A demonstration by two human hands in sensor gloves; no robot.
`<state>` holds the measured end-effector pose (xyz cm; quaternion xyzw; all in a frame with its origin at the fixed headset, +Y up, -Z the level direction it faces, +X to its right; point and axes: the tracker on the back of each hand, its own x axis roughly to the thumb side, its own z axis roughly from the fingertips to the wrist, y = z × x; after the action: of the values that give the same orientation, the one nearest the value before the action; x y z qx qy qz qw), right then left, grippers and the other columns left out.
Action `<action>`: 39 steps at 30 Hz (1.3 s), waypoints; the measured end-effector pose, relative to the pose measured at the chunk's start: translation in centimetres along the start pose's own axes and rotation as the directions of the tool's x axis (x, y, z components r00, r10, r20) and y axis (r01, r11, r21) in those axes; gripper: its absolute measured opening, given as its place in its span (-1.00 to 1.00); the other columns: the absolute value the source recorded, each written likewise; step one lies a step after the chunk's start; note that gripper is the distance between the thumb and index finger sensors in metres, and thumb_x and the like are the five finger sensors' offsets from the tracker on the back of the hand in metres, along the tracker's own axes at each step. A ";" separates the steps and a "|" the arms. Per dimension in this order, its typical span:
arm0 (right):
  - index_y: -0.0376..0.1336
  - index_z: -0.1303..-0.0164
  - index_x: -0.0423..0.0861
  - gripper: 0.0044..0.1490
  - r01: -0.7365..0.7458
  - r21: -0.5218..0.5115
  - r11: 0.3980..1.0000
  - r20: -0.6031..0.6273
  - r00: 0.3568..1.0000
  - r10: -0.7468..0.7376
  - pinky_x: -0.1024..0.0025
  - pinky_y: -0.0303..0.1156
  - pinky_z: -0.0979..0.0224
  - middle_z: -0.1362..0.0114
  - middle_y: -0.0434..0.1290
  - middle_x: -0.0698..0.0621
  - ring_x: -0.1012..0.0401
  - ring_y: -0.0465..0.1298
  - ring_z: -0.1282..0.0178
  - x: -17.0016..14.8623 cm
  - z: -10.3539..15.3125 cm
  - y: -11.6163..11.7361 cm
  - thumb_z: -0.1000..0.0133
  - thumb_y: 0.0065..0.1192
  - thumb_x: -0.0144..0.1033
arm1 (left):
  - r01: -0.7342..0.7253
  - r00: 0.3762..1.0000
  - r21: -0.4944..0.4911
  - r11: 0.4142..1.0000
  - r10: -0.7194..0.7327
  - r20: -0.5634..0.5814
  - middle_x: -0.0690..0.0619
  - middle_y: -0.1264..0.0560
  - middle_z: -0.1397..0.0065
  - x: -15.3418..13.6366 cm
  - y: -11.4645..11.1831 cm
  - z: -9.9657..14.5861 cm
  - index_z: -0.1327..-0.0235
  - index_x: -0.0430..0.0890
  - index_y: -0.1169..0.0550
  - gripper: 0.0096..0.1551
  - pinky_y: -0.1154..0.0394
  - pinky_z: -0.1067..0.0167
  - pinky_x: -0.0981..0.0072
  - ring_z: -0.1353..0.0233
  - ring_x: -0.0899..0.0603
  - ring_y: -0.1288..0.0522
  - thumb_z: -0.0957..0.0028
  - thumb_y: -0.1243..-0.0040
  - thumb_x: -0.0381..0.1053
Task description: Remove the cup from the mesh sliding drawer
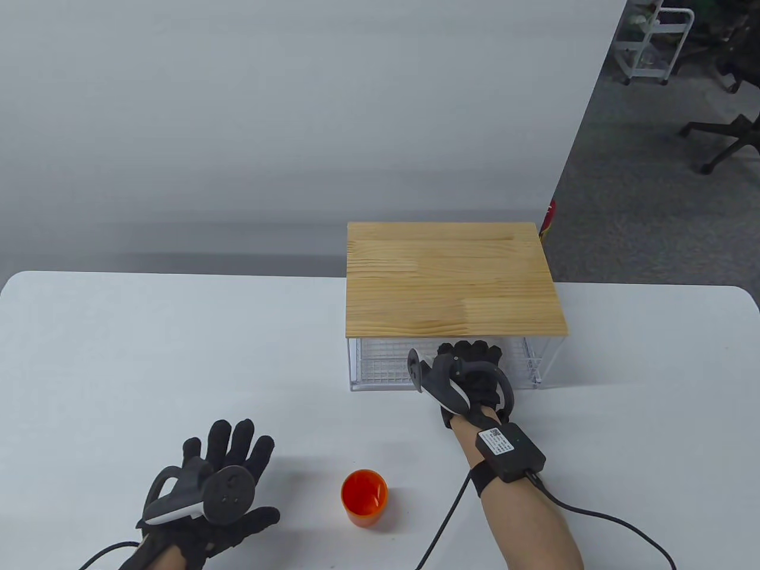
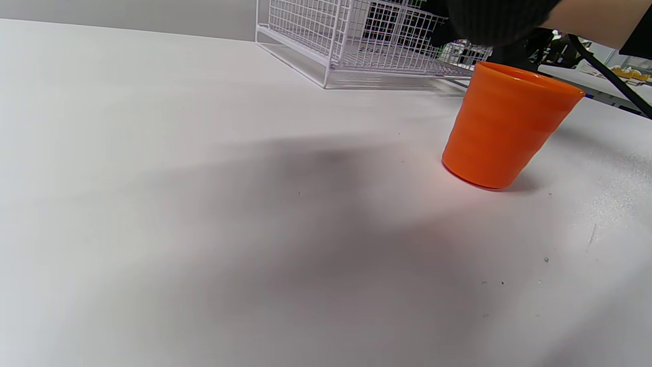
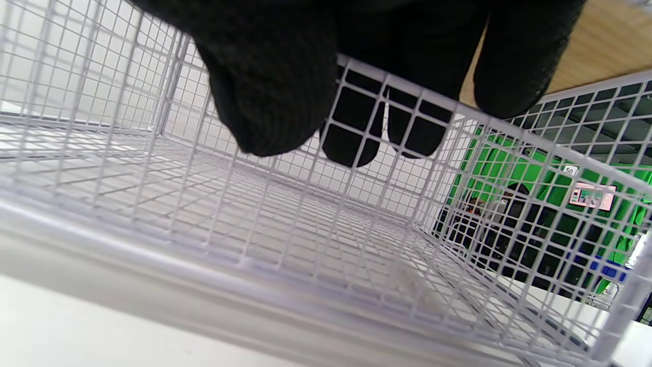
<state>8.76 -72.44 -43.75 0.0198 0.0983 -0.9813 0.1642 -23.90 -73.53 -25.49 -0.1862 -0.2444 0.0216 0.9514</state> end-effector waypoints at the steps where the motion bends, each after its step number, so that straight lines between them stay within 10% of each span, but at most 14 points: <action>1: 0.43 -0.37 0.13 -0.59 0.003 0.007 1.000 0.002 1.000 -0.003 -0.43 0.43 -0.41 -0.49 0.64 -0.14 -0.30 0.64 -0.43 0.0 0.0 0.0 -0.31 0.36 -0.29 | 0.000 1.000 0.000 1.000 0.000 0.000 -0.41 0.55 -0.53 0.0 0.0 0.0 -0.57 -0.19 0.42 0.23 0.44 -0.16 -0.74 -0.45 -0.66 0.55 -0.17 0.14 0.46; 23: 0.10 -0.61 -0.02 0.03 0.197 0.090 0.976 0.310 0.926 -0.216 -0.50 0.20 -0.56 -0.73 0.22 -0.27 -0.34 0.21 -0.70 -5.0 9.3 -6.4 0.00 0.31 0.26 | -0.005 1.000 0.013 1.000 0.005 0.010 -0.42 0.54 -0.54 0.2 -0.1 0.1 -0.57 -0.19 0.42 0.23 0.44 -0.15 -0.74 -0.45 -0.66 0.55 -0.16 0.14 0.46; 39: -0.09 -0.70 0.02 0.13 0.339 0.166 0.926 0.385 0.843 -0.377 -0.62 -0.07 -0.54 -0.81 -0.04 -0.32 -0.42 -0.12 -0.72 -6.1 16.8 -5.2 -0.04 0.07 0.43 | -0.008 0.999 0.018 1.000 0.008 0.035 -0.41 0.54 -0.54 0.4 -0.3 0.1 -0.57 -0.19 0.42 0.24 0.45 -0.14 -0.74 -0.45 -0.66 0.55 -0.15 0.14 0.47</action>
<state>12.69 -69.05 -25.93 -0.1974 0.0185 -0.9801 -0.0060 -23.57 -73.73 -25.12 -0.1780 -0.2601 0.0308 0.9485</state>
